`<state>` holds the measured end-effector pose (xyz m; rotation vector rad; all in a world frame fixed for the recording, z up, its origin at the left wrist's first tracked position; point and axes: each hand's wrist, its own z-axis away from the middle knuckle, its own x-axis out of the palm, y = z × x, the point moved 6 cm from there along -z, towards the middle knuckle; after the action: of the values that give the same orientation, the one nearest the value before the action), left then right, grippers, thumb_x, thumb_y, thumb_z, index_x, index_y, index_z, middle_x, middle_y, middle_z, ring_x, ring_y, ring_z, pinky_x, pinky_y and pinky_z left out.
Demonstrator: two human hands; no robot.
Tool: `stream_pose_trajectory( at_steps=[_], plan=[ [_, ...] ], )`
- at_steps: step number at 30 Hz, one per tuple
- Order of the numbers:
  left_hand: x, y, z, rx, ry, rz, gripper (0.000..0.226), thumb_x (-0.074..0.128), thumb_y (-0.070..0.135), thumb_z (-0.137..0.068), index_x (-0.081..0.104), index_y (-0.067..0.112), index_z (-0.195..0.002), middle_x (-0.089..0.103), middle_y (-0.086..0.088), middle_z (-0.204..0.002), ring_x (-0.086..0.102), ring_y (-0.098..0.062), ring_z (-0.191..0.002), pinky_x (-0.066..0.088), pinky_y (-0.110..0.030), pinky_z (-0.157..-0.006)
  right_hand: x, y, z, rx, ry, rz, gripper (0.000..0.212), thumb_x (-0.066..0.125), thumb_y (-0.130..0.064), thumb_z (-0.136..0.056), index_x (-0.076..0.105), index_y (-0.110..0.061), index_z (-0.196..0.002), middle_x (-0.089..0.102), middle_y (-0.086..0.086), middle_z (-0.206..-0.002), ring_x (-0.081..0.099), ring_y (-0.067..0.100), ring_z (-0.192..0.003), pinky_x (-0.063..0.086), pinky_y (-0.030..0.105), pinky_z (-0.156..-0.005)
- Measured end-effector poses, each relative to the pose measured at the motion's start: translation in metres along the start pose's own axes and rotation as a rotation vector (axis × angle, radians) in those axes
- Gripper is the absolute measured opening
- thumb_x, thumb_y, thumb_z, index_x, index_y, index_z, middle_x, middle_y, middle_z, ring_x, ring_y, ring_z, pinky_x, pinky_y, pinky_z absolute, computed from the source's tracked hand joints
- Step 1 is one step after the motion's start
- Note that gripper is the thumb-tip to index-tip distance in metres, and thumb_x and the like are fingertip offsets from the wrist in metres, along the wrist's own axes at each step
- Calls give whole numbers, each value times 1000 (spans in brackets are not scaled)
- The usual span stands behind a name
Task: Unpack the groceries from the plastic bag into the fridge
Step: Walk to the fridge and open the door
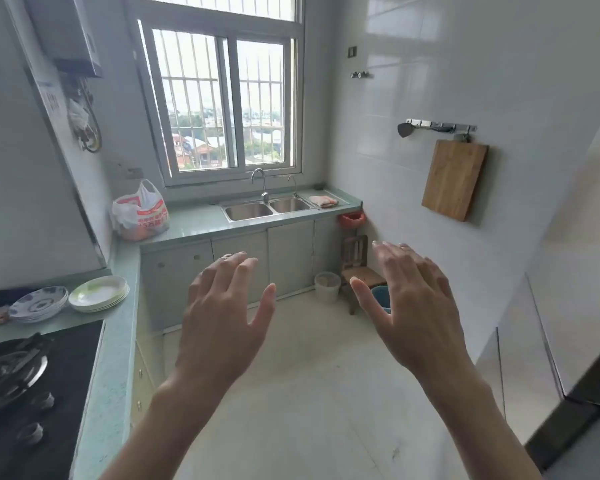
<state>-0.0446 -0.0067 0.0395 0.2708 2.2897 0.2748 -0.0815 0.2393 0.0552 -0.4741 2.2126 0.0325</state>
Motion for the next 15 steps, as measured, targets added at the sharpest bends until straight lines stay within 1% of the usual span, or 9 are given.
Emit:
stream_pose_trajectory(
  at_steps=[5, 10, 15],
  plan=[
    [13, -8, -17, 4, 9, 23, 54, 40, 51, -100, 57, 17, -137, 57, -3, -145, 47, -25, -138, 37, -45, -113, 13, 6, -17, 6, -15, 22, 75, 26, -67, -101, 46, -15, -152, 51, 5, -154, 43, 26, -146, 33, 46, -120],
    [37, -21, -43, 15, 21, 32, 55, 40, 52, -100, 57, 17, -138, 56, -3, -146, 46, -25, -139, 38, -46, -114, 37, 17, -40, -10, 4, 33, 73, 30, -66, -101, 47, -15, -151, 54, 6, -151, 48, 26, -141, 38, 44, -115],
    [75, -25, -81, 17, 17, 21, 54, 40, 51, -99, 59, 16, -136, 58, -3, -144, 49, -26, -137, 40, -47, -112, 68, 32, -79, -18, 5, 23, 71, 32, -65, -101, 47, -16, -150, 55, 5, -149, 48, 24, -140, 37, 42, -115]
  ],
)
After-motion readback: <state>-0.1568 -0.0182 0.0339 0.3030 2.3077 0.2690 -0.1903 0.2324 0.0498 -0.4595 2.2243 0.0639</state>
